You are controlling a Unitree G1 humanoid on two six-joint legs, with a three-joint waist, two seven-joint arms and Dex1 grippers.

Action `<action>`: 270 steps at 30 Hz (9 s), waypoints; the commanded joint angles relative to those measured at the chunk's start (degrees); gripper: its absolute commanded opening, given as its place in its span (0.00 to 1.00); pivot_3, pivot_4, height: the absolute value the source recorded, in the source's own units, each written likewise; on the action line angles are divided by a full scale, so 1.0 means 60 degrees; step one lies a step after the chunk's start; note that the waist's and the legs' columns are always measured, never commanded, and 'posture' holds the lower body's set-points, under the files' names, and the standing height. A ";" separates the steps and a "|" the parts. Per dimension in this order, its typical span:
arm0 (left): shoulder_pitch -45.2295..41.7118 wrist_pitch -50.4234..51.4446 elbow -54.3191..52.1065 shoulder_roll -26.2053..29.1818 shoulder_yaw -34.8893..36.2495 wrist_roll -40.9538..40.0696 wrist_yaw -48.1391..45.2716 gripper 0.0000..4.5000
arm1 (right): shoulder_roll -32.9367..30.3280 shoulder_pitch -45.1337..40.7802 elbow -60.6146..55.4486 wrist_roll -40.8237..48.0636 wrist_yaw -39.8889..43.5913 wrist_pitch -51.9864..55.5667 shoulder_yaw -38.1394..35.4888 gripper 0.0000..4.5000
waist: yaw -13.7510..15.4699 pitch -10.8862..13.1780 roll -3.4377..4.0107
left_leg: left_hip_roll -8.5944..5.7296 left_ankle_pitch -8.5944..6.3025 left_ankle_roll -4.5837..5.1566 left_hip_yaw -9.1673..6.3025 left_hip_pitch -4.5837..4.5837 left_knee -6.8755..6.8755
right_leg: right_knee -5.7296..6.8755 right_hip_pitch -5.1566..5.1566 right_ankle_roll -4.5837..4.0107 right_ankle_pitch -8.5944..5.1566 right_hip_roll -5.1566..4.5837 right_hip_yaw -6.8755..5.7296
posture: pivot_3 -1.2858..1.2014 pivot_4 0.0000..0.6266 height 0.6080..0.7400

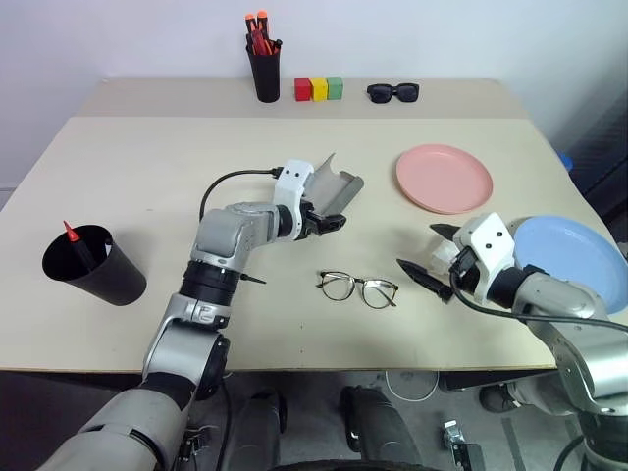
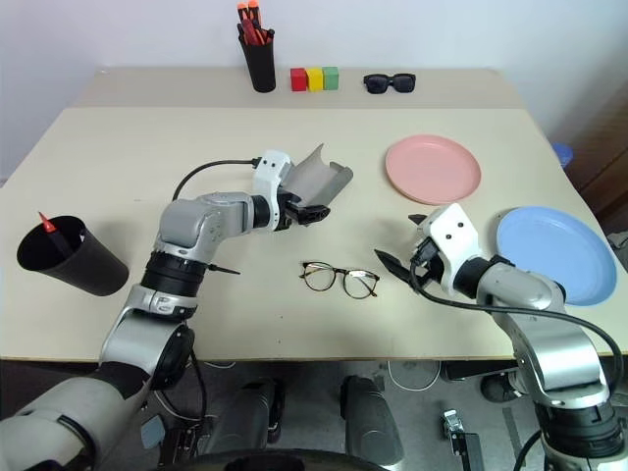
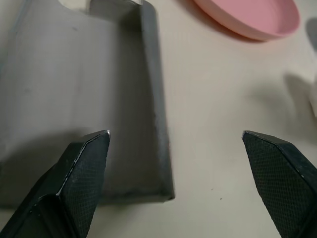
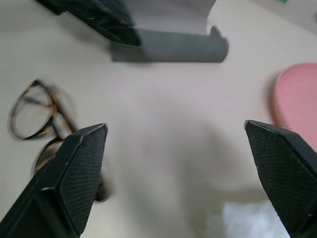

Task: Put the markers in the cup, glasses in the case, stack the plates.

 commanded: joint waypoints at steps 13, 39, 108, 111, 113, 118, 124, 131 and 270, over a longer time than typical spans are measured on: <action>-0.0312 -0.2024 0.0750 0.0485 -0.0738 0.0865 -0.1659 0.01 | 0.0023 0.0541 -0.0781 0.0249 -0.0149 0.0133 -0.0448 1.00 | -0.0027 0.0001 -0.0001 | -0.0001 0.0000 0.0000 0.0003 0.0000 0.0002 | -0.0001 0.0001 -0.0003 -0.0001 -0.0003 0.0004 | 0.52 0.24 1.00; 0.0548 -0.5348 -0.0192 0.3136 -0.2174 0.1749 -0.7085 0.01 | 0.0216 -0.0174 -0.0707 0.0744 0.0342 0.0086 0.0926 1.00 | 0.0190 0.0010 0.0014 | 0.0008 -0.0004 0.0010 0.0013 -0.0021 0.0019 | 0.0008 -0.0017 -0.0029 -0.0013 -0.0001 0.0009 | 0.52 0.24 1.00; 0.7910 -0.6659 -0.6852 0.4102 -0.0005 0.0129 -0.3932 0.51 | -0.0308 -0.3543 -0.0678 -0.3249 0.0021 0.2876 0.5472 0.01 | -0.0013 0.0006 0.0027 | 0.0025 -0.0005 0.0011 0.0022 -0.0002 0.0017 | 0.0015 -0.0017 -0.0038 -0.0013 -0.0011 0.0009 | 0.52 0.24 1.00; 0.7827 -0.6601 -0.6854 0.4097 0.0031 0.0098 -0.3876 0.51 | -0.0315 -0.3610 -0.0720 -0.3339 0.0087 0.2805 0.5491 0.01 | -0.0008 0.0006 0.0027 | 0.0025 -0.0005 0.0011 0.0023 -0.0003 0.0017 | 0.0015 -0.0017 -0.0038 -0.0013 -0.0011 0.0009 | 0.52 0.24 1.00; 0.7779 -0.6553 -0.6861 0.4094 0.0044 0.0087 -0.3842 0.51 | -0.0366 -0.3661 -0.0792 -0.3322 0.0225 0.2755 0.5406 0.01 | -0.0008 0.0006 0.0027 | 0.0024 -0.0005 0.0012 0.0023 -0.0003 0.0017 | 0.0015 -0.0017 -0.0038 -0.0013 -0.0011 0.0009 | 0.52 0.24 1.00; 0.7740 -0.6411 -0.6832 0.4187 0.0338 0.0041 -0.3598 0.51 | -0.0606 -0.4374 -0.1039 -0.2977 0.0982 0.2482 0.4787 0.01 | -0.0022 0.0008 0.0030 | 0.0024 -0.0005 0.0011 0.0025 -0.0003 0.0017 | 0.0016 -0.0019 -0.0037 -0.0012 -0.0011 0.0009 | 0.52 0.24 1.00; 0.7723 -0.6069 -0.6676 0.4325 0.0863 -0.0227 -0.3408 0.51 | -0.0349 -0.6563 0.0448 -0.3060 0.1767 0.0906 0.4789 0.01 | -0.0068 0.0011 0.0035 | 0.0030 -0.0005 0.0011 0.0028 0.0000 0.0011 | 0.0021 -0.0029 -0.0040 -0.0010 -0.0001 0.0009 | 0.52 0.24 1.00; 0.7687 -0.5926 -0.6689 0.4213 0.1349 -0.0616 -0.3229 0.51 | 0.0834 -0.8582 0.4725 -0.4120 0.2323 -0.2624 0.5739 0.01 | -0.0073 0.0012 0.0034 | 0.0025 -0.0005 0.0011 0.0034 -0.0001 0.0008 | 0.0017 -0.0028 -0.0040 -0.0007 -0.0007 0.0010 | 0.52 0.24 1.00; 0.4440 -0.5127 -0.5684 0.1846 -0.0741 -0.1484 -0.4976 0.00 | -0.2059 0.2028 0.0925 -0.4113 0.2166 0.0189 -0.3712 0.01 | -0.0061 -0.0001 0.0068 | 0.0004 -0.0005 0.0014 0.0033 0.0051 0.0028 | 0.0015 0.0053 -0.0027 -0.0009 -0.0002 0.0025 | 0.52 0.24 1.00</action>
